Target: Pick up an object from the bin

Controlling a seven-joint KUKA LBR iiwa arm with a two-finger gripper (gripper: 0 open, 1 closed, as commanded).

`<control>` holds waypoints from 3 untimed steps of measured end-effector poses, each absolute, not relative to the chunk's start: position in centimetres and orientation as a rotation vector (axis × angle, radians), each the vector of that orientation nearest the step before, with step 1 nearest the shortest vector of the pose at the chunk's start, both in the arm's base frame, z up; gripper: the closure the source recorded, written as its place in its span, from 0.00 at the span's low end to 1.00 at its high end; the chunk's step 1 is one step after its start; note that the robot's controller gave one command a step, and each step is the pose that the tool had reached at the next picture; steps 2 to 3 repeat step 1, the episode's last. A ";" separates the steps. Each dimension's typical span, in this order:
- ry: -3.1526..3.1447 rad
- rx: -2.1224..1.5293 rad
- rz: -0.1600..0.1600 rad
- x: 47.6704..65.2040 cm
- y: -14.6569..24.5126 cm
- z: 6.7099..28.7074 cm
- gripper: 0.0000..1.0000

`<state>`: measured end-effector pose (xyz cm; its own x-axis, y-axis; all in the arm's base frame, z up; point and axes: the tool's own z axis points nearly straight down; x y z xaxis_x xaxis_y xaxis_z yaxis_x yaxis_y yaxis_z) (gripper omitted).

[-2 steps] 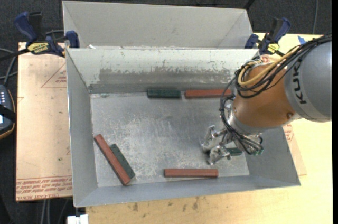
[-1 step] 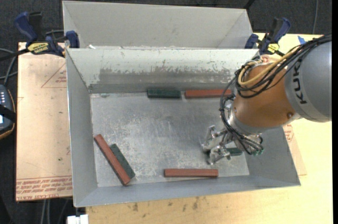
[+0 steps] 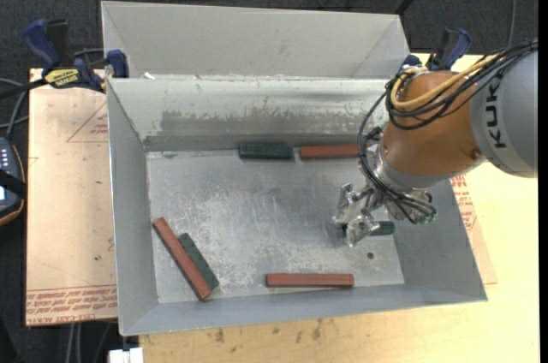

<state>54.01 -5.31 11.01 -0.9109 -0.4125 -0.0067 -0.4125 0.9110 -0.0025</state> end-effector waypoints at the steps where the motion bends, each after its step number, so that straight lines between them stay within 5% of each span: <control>1: 3.078 -0.602 0.000 51.1 -3.9 26.0 1.00; 3: 3.078 -0.602 0.000 51.1 -3.9 26.0 1.00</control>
Offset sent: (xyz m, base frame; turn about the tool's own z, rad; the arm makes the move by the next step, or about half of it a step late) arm 0.0000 0.0000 0.0000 0.0000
